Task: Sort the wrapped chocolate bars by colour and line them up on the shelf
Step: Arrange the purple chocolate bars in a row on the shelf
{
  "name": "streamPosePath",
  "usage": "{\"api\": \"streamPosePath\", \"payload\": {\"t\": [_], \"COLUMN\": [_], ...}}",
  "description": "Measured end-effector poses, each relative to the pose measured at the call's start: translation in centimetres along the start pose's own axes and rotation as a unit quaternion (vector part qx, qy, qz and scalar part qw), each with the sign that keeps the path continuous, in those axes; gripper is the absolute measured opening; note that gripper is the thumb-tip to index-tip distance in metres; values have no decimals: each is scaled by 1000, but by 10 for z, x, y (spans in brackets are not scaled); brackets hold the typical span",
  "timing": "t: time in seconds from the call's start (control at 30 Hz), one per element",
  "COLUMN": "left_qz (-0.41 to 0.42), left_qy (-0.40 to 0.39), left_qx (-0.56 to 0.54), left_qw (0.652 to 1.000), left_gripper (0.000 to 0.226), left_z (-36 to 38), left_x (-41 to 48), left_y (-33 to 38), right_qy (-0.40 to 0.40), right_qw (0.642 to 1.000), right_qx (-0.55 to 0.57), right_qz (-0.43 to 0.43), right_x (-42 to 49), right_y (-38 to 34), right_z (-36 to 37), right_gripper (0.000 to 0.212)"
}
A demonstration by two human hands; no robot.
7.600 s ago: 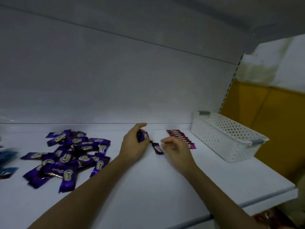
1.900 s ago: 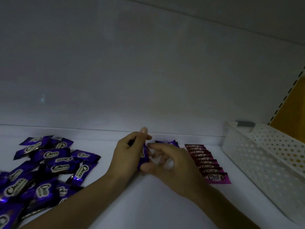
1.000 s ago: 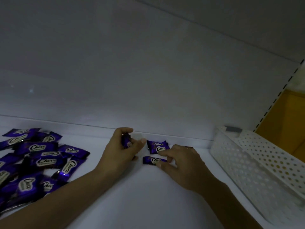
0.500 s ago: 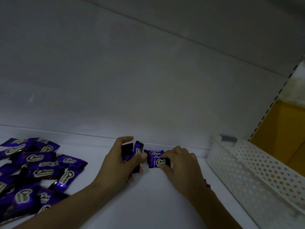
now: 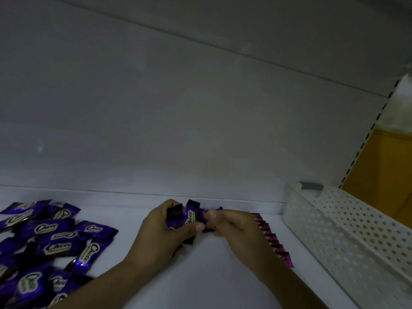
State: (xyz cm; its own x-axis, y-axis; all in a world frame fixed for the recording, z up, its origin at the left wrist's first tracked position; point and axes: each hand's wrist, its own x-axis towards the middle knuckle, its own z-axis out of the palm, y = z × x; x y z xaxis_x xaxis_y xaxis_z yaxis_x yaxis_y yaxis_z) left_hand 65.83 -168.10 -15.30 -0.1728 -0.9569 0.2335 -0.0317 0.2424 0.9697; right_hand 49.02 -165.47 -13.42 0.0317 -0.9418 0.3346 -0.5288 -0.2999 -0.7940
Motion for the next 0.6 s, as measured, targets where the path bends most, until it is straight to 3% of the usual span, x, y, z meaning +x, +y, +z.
{"api": "streamPosePath", "payload": {"t": [0.1,0.2,0.33,0.43,0.6], "left_qz": [11,16,37,36,42], "left_qy": [-17,-22,-40,-49,-9], "left_qx": [10,24,65,17,-43], "left_qw": [1000,999,996,998,998], "left_gripper": [26,32,33,35,41], "left_z": [1,2,4,4,5], "left_x": [0,0,-1,-1,0], "left_y": [1,0,-1,0,2], "right_qy": [-49,-38,-62,-61,-146], "right_qw": [994,987,983,985,988], "right_qx": [80,122,144,132,27], "right_qz": [50,96,100,93,41], "right_x": [-2,-1,-1,2,2], "right_y": [-10,-7,-6,-8,-9], "right_z": [1,-3,-5,-10,-26], "right_gripper": [21,16,7,10,23]}}
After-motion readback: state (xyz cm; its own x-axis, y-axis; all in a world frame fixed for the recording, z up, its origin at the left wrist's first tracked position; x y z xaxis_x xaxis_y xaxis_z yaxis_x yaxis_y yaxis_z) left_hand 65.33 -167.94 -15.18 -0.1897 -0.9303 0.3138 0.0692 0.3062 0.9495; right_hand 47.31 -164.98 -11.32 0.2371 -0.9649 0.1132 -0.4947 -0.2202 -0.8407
